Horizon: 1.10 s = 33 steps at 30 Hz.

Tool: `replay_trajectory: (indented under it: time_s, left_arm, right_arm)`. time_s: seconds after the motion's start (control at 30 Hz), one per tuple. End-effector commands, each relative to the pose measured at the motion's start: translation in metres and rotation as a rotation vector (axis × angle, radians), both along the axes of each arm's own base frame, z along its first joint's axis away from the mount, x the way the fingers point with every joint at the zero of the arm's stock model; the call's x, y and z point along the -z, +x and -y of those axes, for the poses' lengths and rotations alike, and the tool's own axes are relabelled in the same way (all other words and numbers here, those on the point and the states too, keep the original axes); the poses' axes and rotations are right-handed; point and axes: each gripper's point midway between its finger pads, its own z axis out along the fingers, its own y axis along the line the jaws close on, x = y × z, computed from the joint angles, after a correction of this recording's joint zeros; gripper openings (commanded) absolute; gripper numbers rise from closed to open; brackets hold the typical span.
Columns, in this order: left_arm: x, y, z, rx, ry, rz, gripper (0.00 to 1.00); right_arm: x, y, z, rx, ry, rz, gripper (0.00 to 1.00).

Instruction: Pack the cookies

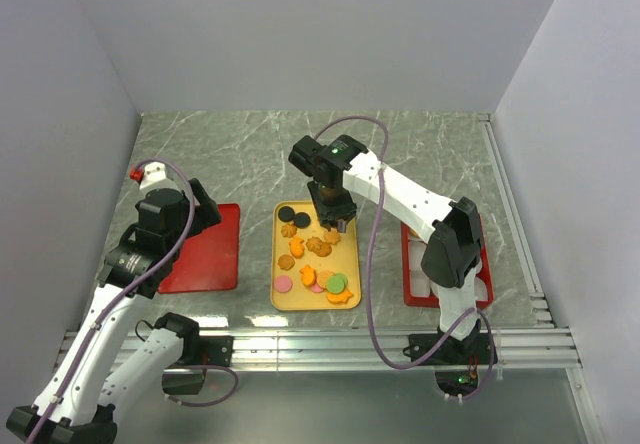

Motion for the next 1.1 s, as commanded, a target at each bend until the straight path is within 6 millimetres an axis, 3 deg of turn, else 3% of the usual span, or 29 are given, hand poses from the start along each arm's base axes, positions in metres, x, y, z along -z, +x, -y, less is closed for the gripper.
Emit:
replay_trajectory:
  time_s: [0.0, 0.27, 0.43, 0.57, 0.73, 0.93, 1.07]
  left_arm:
    - [-0.004, 0.002, 0.001, 0.003, -0.004, 0.016, 0.87]
    - [-0.001, 0.004, 0.004, 0.019, -0.003, 0.005, 0.87]
    - [0.002, 0.005, 0.006, 0.028, -0.001, -0.006, 0.86]
    - [0.003, 0.006, 0.006, 0.027, 0.0, -0.013, 0.86]
    - [0.006, 0.007, 0.008, 0.035, 0.001, -0.021, 0.87]
    - [0.013, 0.01, 0.013, 0.052, 0.008, -0.052, 0.86]
    - [0.017, 0.01, 0.018, 0.069, 0.012, -0.064, 0.86]
  right_arm:
    - [-0.024, -0.014, 0.014, 0.009, -0.015, -0.004, 0.34]
    - [-0.049, -0.008, 0.018, 0.045, 0.043, 0.061, 0.33]
    - [-0.065, -0.001, 0.033, 0.094, 0.066, 0.108, 0.33]
    - [-0.085, 0.005, 0.059, 0.171, 0.097, 0.162, 0.32]
    - [-0.103, 0.009, 0.11, 0.296, 0.113, 0.217, 0.32]
    - [-0.103, -0.007, 0.171, 0.415, 0.067, 0.252, 0.33]
    - [-0.097, -0.021, 0.201, 0.485, 0.04, 0.258, 0.33]
